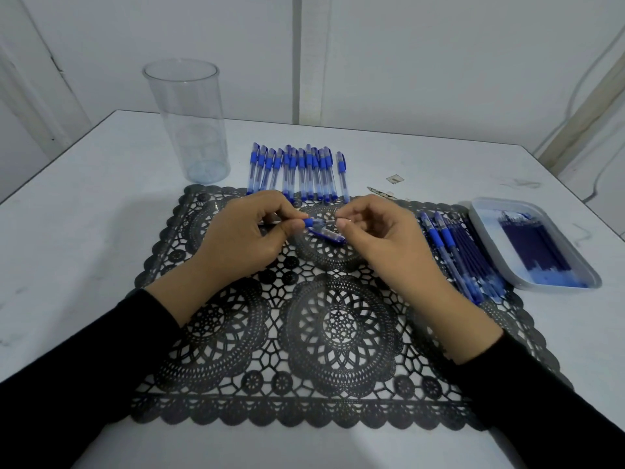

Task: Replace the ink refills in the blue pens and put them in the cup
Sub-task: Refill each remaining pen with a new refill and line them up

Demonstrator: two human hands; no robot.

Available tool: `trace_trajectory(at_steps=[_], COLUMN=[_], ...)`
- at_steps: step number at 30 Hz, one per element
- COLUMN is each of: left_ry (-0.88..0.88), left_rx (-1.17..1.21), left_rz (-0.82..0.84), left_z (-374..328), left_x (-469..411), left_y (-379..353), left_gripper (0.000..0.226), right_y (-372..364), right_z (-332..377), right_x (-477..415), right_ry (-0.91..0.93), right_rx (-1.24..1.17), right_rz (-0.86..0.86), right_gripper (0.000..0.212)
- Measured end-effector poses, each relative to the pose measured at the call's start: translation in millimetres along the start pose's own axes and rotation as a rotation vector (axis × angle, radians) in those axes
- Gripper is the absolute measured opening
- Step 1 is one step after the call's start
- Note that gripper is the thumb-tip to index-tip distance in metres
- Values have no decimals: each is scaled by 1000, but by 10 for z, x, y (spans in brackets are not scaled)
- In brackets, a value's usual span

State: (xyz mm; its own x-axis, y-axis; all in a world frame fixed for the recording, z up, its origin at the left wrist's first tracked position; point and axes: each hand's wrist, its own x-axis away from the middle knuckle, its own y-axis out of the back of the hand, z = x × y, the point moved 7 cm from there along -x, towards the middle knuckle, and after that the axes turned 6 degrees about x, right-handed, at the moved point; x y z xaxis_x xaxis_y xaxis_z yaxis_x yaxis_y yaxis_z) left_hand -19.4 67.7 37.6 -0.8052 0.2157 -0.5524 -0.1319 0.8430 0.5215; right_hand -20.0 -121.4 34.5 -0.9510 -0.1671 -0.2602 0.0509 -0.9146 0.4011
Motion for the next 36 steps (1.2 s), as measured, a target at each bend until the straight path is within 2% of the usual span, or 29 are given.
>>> trace_trajectory(at_steps=[2, 9, 12, 16, 24, 28, 32, 36], left_ry=[14, 38, 58, 69, 63, 47, 20, 10], left_rx=[-14, -65, -45, -51, -55, -45, -4, 37], left_rz=[-13, -12, 8, 26, 25, 34, 28, 52], left_z=[30, 32, 21, 16, 11, 22, 21, 29], left_x=[5, 25, 32, 45, 44, 38, 34, 42], left_y=[27, 27, 3, -23, -30, -44, -63, -103], left_gripper=[3, 7, 16, 7, 3, 2, 4, 12], right_y=[62, -72, -127, -115, 35, 106, -9, -70], right_z=[-52, -25, -3, 16, 18, 12, -22, -15], right_x=[7, 85, 73, 75, 58, 60, 60, 57], right_ry=[-7, 130, 179, 177, 123, 87, 45, 44], right_rx=[57, 449, 529, 563, 524, 387, 201, 126], right_rz=[-11, 63, 46, 25, -17, -58, 40, 44], right_gripper=[8, 5, 5, 8, 8, 12, 25, 14])
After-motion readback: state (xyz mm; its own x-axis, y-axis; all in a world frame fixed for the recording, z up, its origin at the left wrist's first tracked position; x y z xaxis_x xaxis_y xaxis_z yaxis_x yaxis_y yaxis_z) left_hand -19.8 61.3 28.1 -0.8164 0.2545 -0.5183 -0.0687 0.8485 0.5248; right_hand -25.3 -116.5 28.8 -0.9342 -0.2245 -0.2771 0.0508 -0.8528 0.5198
